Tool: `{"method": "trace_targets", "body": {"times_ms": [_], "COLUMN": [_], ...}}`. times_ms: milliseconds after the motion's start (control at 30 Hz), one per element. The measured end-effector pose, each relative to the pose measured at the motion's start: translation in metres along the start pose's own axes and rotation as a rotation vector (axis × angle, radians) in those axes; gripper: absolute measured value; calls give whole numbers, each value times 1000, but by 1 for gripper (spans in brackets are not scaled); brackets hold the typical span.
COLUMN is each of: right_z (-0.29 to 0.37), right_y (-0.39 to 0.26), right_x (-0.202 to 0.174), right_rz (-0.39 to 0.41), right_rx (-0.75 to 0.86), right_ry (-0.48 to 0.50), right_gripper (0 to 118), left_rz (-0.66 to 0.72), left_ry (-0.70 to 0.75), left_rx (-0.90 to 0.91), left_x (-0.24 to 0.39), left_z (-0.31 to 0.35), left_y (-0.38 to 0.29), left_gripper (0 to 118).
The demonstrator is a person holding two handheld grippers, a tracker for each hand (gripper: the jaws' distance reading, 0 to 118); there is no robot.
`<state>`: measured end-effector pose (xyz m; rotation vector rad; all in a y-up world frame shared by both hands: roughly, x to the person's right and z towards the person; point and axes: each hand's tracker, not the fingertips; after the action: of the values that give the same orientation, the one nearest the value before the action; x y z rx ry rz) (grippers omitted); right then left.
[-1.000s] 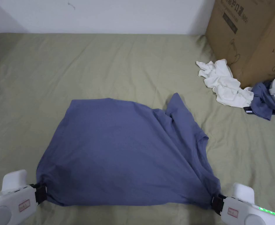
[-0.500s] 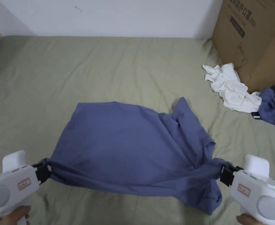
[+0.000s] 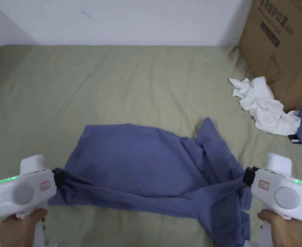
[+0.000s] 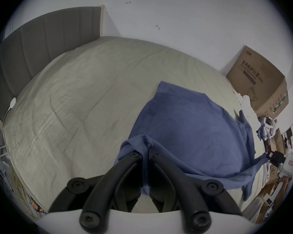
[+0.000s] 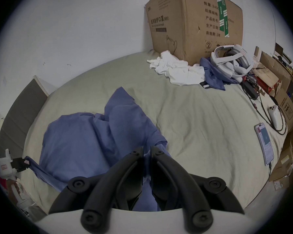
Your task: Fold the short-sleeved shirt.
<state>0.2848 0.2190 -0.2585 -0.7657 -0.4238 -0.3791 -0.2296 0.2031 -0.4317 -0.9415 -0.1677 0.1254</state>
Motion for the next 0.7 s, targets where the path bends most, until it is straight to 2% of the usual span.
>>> {"method": "trace_targets", "body": {"times_ms": [300,500,533,600,633,667,700], "right_z": [-60,-57,-52,-37,-27,-18,-6], "right_y": [-19,-22,-20,-14,-11,-8,-5], "right_x": [16,17,17,18,18,18,16], "right_rz": [-4,-14,-25,-39,-44,-43,-40], "right_rx": [-113,-128,-115,-80,-57,-41,-12], "right_ry": [-56,-47,-41,-22,1,17,31], "right_gripper": [10,11,17,59,86,108,114], "left_rz": [32,-8,-2,10,22,39,42], "left_ry": [46,61,37,-1,-8,-30,-57], "left_rx": [-112,-132,-133,-108,-95,-47,15], "left_x": [-2,6,5,6,7,9,11], "left_z": [-65,-65,-61,-50,-42,-32,-19], "left_y": [-1,-2,0,3,4,3,4], "left_gripper": [10,11,20,90,105,107,108]}}
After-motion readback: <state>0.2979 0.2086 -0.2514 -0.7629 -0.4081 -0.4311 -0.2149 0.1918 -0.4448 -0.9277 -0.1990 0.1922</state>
